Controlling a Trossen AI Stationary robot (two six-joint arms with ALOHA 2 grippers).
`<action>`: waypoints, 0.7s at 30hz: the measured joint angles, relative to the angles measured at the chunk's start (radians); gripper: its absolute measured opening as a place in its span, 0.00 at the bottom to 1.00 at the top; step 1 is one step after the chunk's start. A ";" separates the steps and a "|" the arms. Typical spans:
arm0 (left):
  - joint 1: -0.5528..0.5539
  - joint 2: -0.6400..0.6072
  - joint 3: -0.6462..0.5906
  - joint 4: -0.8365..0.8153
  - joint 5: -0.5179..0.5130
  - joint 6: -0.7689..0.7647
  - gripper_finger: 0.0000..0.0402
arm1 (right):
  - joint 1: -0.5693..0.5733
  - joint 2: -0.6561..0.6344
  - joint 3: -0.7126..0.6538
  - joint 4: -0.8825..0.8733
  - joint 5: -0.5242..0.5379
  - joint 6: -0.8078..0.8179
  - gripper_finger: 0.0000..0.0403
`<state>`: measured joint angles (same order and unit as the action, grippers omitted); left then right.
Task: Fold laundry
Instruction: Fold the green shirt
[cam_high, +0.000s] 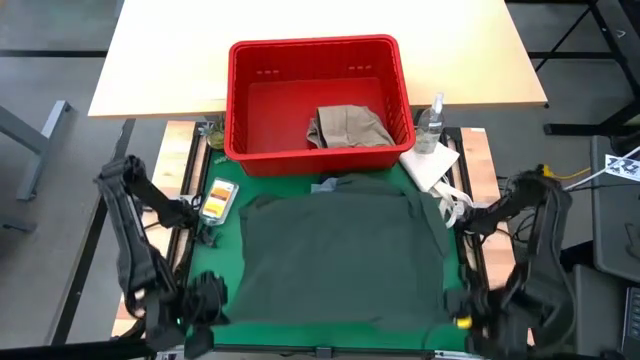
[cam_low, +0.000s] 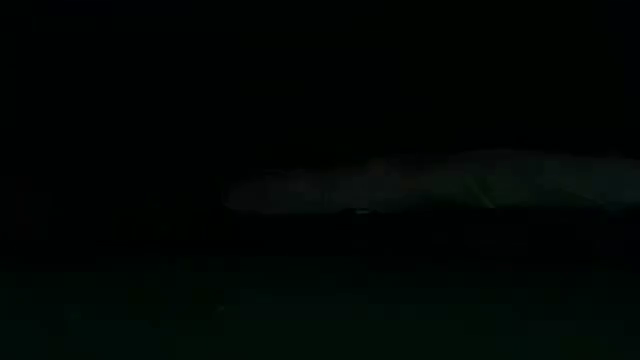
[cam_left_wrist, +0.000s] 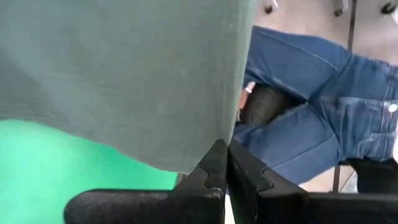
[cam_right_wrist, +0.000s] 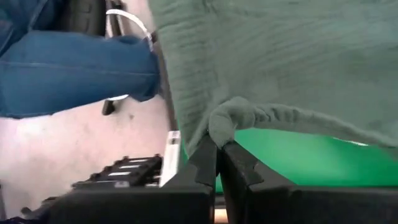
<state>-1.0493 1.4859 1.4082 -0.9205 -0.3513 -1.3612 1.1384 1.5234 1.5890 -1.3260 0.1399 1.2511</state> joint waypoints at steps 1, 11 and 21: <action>-0.009 0.019 0.000 0.021 0.001 0.000 0.00 | 0.009 0.025 0.000 0.030 -0.009 0.005 0.02; -0.053 0.160 0.000 0.221 0.061 -0.022 0.00 | 0.033 0.193 0.000 0.261 -0.252 0.009 0.02; -0.042 0.178 0.000 0.194 0.057 -0.013 0.00 | 0.031 0.205 0.000 0.219 -0.308 0.001 0.02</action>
<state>-1.0915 1.6634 1.4078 -0.7267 -0.2945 -1.3746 1.1696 1.7286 1.5887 -1.1069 -0.1680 1.2522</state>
